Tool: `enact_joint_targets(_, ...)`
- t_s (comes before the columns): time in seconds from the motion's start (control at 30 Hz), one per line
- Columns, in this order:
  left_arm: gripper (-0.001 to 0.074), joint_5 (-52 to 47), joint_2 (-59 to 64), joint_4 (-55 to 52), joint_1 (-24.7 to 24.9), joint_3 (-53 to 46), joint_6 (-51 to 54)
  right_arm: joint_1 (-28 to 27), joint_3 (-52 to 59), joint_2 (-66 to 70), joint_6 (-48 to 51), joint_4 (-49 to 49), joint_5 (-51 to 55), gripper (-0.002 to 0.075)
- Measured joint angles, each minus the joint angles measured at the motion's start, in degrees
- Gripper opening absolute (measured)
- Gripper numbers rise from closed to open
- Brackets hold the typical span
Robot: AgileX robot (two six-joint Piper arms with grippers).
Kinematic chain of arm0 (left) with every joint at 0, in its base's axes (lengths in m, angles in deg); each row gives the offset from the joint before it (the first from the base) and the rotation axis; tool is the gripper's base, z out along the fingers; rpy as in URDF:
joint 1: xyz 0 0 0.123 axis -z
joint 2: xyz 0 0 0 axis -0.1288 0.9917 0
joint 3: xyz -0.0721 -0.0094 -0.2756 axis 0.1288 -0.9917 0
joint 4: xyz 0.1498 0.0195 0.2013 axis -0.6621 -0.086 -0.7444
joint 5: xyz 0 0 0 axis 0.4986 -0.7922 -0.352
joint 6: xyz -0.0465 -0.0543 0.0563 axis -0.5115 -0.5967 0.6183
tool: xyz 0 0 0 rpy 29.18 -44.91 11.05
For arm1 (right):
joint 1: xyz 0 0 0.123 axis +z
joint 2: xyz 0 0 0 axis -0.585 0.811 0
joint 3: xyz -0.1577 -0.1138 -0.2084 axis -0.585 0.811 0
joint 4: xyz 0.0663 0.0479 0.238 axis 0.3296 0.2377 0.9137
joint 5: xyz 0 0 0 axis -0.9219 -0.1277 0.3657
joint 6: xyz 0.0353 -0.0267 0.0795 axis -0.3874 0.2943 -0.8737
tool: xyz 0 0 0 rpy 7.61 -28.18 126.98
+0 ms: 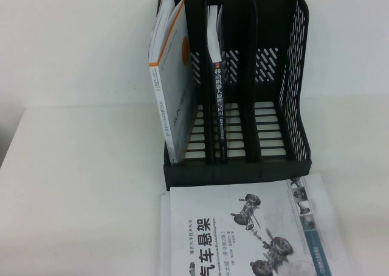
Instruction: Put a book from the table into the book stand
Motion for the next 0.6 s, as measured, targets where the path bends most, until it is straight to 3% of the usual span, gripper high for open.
enact_joint_targets(0.4, -0.0002, 0.0, 0.0, 0.1, 0.0, 0.0, 0.0, -0.2, 2.4, -2.4, -0.3, -1.3, -2.4, -0.0001)
enact_joint_targets(0.6, -0.0002, 0.0, 0.0, 0.1, 0.0, 0.0, 0.0, -7.9, 12.0, -16.8, -2.3, -7.9, -16.5, -0.0001)
